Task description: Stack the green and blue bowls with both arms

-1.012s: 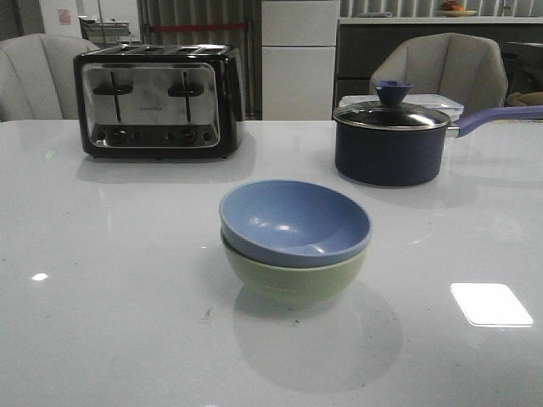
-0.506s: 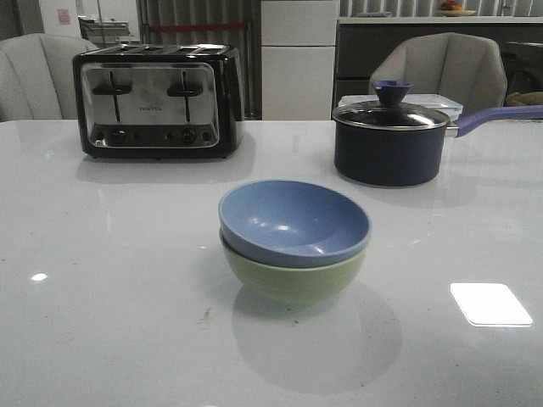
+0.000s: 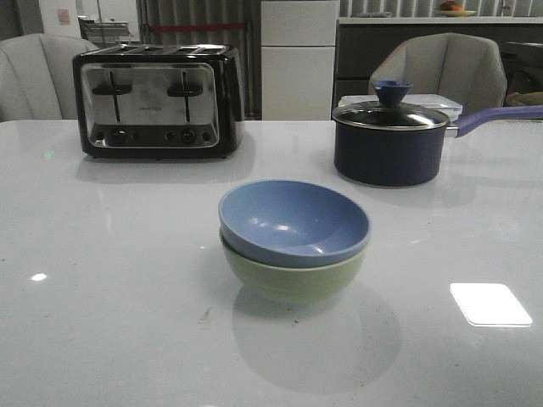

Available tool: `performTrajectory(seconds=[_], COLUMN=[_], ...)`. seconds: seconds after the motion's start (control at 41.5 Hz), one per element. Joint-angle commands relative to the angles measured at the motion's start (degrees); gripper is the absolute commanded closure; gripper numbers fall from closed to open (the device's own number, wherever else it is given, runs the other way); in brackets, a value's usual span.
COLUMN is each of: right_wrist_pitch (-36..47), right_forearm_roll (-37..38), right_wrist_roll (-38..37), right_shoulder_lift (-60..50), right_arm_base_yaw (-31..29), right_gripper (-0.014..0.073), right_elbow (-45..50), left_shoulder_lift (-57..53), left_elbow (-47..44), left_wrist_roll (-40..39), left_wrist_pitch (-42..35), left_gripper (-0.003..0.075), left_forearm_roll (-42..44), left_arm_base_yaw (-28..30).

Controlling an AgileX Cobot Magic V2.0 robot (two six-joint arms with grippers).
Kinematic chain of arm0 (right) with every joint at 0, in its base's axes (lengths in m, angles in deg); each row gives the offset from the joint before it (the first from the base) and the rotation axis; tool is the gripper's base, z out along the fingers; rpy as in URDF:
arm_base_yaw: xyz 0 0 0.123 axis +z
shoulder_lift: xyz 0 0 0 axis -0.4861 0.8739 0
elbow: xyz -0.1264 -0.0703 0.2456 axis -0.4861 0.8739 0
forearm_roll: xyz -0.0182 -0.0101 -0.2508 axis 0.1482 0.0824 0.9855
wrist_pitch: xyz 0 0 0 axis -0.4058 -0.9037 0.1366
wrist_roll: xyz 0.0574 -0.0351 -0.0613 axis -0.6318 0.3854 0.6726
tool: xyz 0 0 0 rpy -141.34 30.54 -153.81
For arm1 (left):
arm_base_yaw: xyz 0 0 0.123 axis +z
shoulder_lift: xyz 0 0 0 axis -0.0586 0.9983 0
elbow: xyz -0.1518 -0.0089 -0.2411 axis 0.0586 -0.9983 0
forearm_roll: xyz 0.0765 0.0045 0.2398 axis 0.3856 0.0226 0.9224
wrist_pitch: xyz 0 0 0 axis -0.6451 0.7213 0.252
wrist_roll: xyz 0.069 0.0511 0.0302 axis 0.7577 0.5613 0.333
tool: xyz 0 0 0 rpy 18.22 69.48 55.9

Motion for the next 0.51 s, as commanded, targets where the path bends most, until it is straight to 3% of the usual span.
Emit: performTrajectory(seconds=[0.0,0.482], right_wrist_pitch=[2.95,2.95], right_forearm_roll=[-0.51,-0.51], right_wrist_roll=[-0.02,-0.02], right_shoulder_lift=[-0.31,-0.31], right_arm_base_yaw=[-0.33,-0.33], right_gripper=[0.054,0.054], right_elbow=[-1.46,-1.46], left_shoulder_lift=[-1.22,-1.22], left_elbow=[-0.3,-0.3], left_wrist_roll=[-0.52,-0.52], left_wrist_pitch=[-5.51,-5.51], left_gripper=[0.0627,0.0627], left_forearm_roll=[0.0,0.0], left_arm_base_yaw=[-0.48,-2.81])
